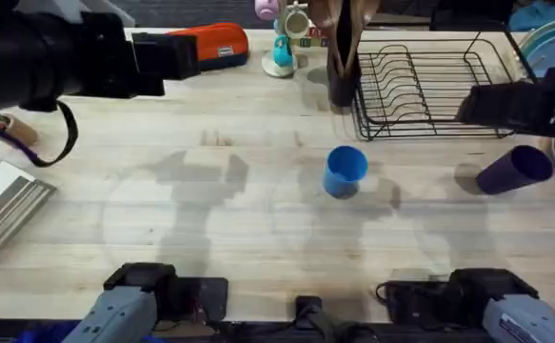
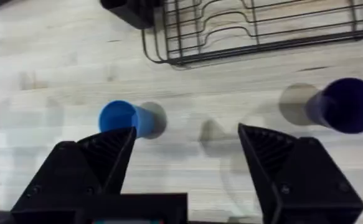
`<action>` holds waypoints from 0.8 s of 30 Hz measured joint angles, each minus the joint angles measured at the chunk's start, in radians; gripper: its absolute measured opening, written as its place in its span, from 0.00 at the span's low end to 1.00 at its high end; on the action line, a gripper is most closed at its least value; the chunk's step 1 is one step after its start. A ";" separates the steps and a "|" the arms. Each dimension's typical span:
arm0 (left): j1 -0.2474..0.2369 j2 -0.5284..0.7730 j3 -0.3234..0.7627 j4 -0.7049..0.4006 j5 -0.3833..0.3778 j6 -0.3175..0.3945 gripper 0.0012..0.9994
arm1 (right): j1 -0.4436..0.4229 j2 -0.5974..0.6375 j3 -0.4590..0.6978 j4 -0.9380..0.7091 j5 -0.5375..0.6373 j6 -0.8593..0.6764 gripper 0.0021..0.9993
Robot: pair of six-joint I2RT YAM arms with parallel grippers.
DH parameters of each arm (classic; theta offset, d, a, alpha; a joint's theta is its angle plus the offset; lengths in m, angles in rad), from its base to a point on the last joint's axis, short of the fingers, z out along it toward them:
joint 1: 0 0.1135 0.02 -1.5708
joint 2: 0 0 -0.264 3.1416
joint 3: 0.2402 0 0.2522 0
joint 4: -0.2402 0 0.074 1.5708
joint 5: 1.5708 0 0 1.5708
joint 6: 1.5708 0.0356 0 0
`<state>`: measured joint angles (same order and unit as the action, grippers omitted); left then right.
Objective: Pick up the cup on the table and put them onto the rack.
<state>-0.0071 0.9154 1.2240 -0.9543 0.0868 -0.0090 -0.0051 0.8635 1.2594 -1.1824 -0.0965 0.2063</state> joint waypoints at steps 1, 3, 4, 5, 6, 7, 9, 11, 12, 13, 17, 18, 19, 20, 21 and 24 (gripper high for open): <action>0.000 0.000 0.000 0.000 0.000 0.000 0.99 | 0.000 0.000 0.000 -0.001 -0.010 0.001 1.00; 0.000 0.000 0.000 0.000 0.000 0.000 0.99 | 0.000 0.003 0.000 -0.002 -0.028 0.003 1.00; 0.000 0.000 0.000 0.000 0.000 0.000 0.99 | 0.000 0.006 0.000 -0.002 -0.034 0.004 1.00; 0.000 0.000 0.000 -0.001 0.000 0.000 0.99 | 0.000 0.011 0.000 -0.002 -0.039 0.004 1.00; 0.000 0.000 0.000 -0.001 0.000 0.000 0.99 | 0.000 0.016 0.000 -0.002 -0.042 0.004 1.00; 0.000 0.000 0.000 -0.002 0.000 0.000 0.99 | 0.000 0.024 0.000 -0.002 -0.046 0.004 1.00; 0.000 0.000 0.000 -0.005 0.000 0.000 0.99 | 0.000 0.041 0.000 -0.002 -0.057 0.004 1.00; 0.000 0.000 0.000 -0.007 0.000 0.000 0.99 | 0.000 0.062 0.000 -0.002 -0.079 0.004 1.00; 0.000 0.000 0.000 -0.007 0.000 0.000 0.99 | 0.000 0.072 0.000 -0.002 -0.088 0.004 1.00; 0.000 0.000 0.000 -0.007 0.000 0.000 0.99 | 0.002 0.079 0.000 -0.002 -0.094 0.004 1.00; 0.000 0.000 0.000 -0.007 0.000 0.000 0.99 | 0.038 0.108 0.000 -0.001 -0.110 0.003 1.00; 0.000 0.000 0.000 -0.007 0.000 0.000 0.99 | 0.054 0.115 0.000 -0.001 -0.111 0.003 1.00; 0.000 0.000 0.000 -0.007 0.000 0.000 0.99 | 0.069 0.122 0.000 -0.001 -0.112 0.003 1.00; 0.000 0.000 0.000 -0.007 0.000 0.000 0.99 | 0.088 0.130 0.000 0.000 -0.113 0.003 1.00; 0.000 0.000 0.000 -0.007 0.000 0.000 0.99 | 0.106 0.139 0.000 0.000 -0.110 0.003 1.00; 0.000 0.000 0.000 -0.007 0.000 0.000 0.99 | 0.163 0.168 0.000 -0.002 -0.083 0.002 1.00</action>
<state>-0.0071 0.9154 1.2240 -0.9615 0.0868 -0.0090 0.1577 1.0315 1.2598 -1.1843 -0.1799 0.2086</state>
